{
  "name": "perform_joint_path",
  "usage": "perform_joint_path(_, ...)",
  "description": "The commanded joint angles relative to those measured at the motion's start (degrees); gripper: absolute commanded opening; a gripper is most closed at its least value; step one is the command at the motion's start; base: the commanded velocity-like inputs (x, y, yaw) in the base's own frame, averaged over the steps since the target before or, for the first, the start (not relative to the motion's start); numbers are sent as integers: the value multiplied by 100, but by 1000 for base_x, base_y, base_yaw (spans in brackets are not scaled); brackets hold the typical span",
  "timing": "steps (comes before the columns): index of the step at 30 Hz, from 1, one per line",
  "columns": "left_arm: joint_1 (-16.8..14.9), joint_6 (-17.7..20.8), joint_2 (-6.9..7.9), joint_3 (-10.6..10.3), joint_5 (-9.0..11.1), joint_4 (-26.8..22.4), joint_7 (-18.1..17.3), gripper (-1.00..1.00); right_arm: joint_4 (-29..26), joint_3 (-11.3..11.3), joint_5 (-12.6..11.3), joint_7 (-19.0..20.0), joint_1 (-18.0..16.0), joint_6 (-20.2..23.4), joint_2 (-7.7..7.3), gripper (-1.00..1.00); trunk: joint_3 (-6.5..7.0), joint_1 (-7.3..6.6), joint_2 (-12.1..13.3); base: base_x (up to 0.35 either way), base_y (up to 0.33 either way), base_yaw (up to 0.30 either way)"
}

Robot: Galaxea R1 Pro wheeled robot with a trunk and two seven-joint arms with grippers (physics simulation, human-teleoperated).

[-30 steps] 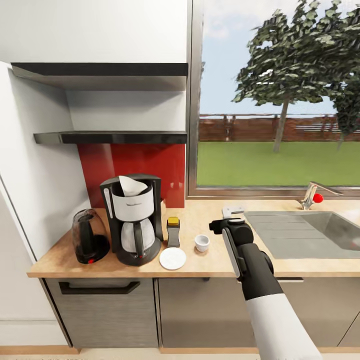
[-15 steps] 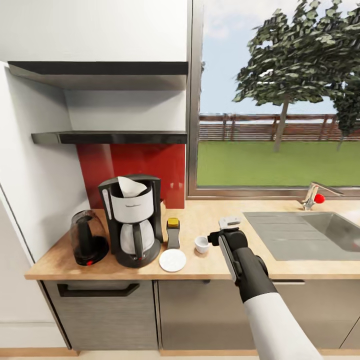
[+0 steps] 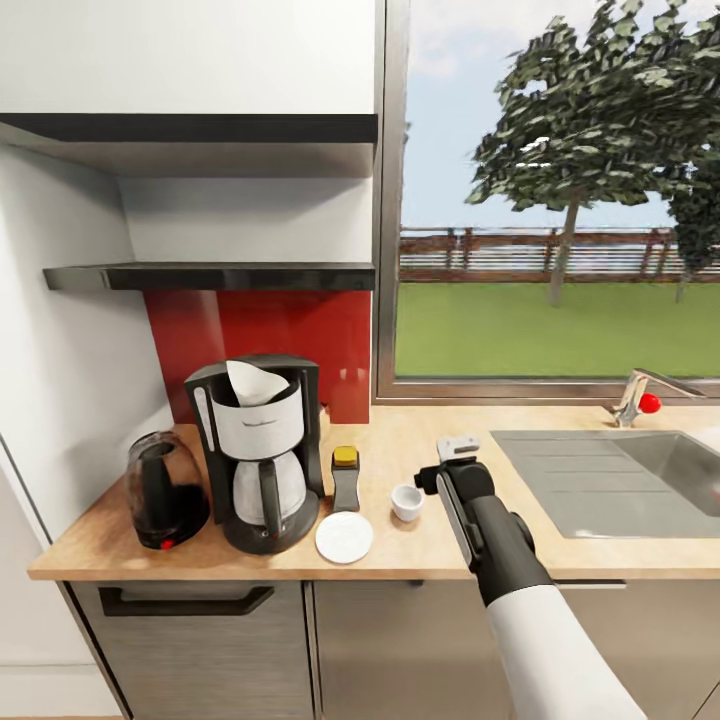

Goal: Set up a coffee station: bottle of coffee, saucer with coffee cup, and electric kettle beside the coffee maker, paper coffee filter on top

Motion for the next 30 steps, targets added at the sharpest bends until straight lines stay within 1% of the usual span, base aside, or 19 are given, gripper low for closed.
perform_joint_path(1,-2,-22,4,-47,44,5,-7,100,32,7,21,-7,-2,28,0,100,-3,2,-4,6,0,0)
perform_joint_path(10,-2,-22,-7,-39,53,2,-4,100,217,7,21,-7,-2,28,0,100,-46,2,-4,123,0,0)
perform_joint_path(14,-2,-22,-24,-38,48,-1,-1,100,231,7,21,-7,-2,28,0,100,-56,2,-4,34,0,0)
perform_joint_path(20,-2,-22,-32,-39,45,1,-5,100,420,7,21,-7,-2,28,0,100,-59,2,-4,33,0,0)
perform_joint_path(26,-2,-22,-37,-39,45,1,-5,100,476,7,21,-1,-2,28,0,100,-59,2,-4,234,0,0)
perform_joint_path(30,-2,-22,-39,-42,47,1,-5,100,485,12,21,1,-2,28,0,100,-59,2,-4,94,0,0)
